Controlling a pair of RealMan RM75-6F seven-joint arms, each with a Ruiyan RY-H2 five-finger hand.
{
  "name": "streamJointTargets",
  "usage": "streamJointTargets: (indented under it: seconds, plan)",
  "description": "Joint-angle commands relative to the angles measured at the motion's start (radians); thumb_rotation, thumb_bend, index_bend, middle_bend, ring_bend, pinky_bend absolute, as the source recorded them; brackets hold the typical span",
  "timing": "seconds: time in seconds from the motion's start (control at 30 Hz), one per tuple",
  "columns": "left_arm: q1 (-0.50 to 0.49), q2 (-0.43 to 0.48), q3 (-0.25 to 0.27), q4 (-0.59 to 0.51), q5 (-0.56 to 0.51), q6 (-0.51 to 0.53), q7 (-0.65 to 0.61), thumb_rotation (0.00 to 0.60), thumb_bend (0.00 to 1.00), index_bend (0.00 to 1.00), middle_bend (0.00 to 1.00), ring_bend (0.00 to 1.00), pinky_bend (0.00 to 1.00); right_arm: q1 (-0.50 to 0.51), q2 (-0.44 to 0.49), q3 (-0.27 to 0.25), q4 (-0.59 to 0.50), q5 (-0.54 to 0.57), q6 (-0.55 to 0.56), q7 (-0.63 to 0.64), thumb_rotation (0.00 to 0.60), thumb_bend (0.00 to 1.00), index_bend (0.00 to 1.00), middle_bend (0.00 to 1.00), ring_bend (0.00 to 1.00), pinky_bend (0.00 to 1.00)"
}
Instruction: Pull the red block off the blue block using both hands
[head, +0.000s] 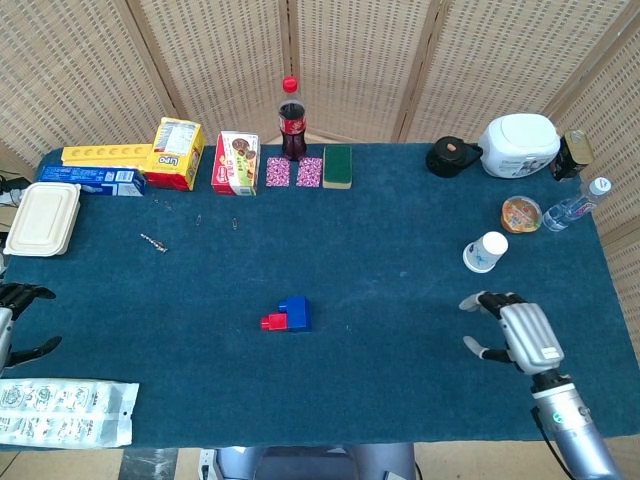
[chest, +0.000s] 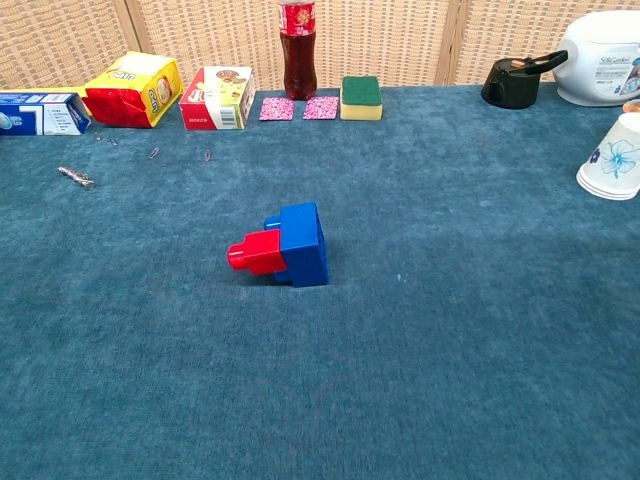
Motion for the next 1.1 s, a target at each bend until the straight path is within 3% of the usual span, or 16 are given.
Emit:
streamJointTargets:
  seconds: [0.03,0.2,0.4,0.73,1.1]
  plan:
    - [-0.01,0.002,-0.004,-0.013,-0.001,-0.011,0.016,0.6,0.13,0.39,0.41,0.32,0.37,0.068,-0.02,-0.001,-0.023,-0.03,-0.082,0.053,0.6,0.28,0.3,0.39,0.42,0.37]
    - [-0.035,-0.008,-0.012,-0.039,0.003,-0.036,0.054,0.6,0.13,0.39,0.41,0.32,0.37,0.167,-0.095,0.005,-0.023,-0.035,-0.212,0.093,0.6,0.22,0.23,0.35,0.38,0.36]
    - [-0.056,-0.014,-0.016,-0.054,0.007,-0.058,0.092,0.6,0.13,0.39,0.41,0.32,0.35,0.253,-0.196,0.03,0.004,0.011,-0.313,0.042,0.6,0.17,0.12,0.25,0.28,0.3]
    - [-0.064,-0.03,-0.016,-0.036,-0.016,-0.075,0.084,0.6,0.13,0.39,0.41,0.32,0.35,0.355,-0.419,0.088,0.117,0.156,-0.387,-0.121,0.6,0.17,0.09,0.21,0.24,0.28]
    - [-0.056,-0.03,-0.011,-0.001,-0.029,-0.072,0.041,0.6,0.13,0.39,0.41,0.32,0.35,0.436,-0.521,0.139,0.206,0.274,-0.428,-0.225,0.6,0.17,0.09,0.2,0.24,0.28]
